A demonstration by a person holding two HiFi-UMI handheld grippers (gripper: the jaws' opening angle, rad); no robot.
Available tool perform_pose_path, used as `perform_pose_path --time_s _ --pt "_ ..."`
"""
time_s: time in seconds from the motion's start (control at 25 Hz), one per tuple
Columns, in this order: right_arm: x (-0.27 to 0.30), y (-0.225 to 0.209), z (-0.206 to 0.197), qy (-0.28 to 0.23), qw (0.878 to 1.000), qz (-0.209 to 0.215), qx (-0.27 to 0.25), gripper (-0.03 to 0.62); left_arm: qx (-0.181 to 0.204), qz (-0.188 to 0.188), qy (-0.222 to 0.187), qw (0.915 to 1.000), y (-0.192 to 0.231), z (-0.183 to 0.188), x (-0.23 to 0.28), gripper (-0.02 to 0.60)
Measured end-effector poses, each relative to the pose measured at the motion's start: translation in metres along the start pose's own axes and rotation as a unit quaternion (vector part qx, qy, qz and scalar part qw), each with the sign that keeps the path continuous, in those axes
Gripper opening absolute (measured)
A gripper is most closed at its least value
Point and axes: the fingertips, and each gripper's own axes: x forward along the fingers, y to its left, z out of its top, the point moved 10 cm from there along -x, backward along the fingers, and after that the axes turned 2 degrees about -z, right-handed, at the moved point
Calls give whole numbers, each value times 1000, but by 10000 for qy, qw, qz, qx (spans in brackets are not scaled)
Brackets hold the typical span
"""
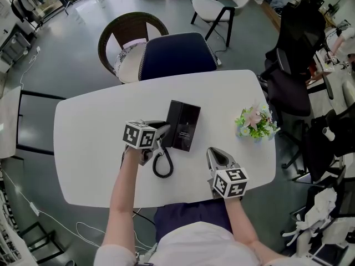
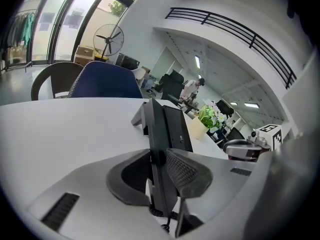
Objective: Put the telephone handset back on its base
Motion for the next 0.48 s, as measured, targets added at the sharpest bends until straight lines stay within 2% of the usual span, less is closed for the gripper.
perform_pose_path --time_s 0.16,0.28,0.48 --pt "0 1 0 -1 10000 -19 -9 38 -155 -215 -77 9996 4 -1 -2 92" --pt "0 2 0 10 10000 -24 -21 38 -340 -441 -304 9980 9 -5 -5 84" --pt "1 0 -1 18 10000 -52 -37 38 -729 -893 -706 9908 16 -13 -6 78"
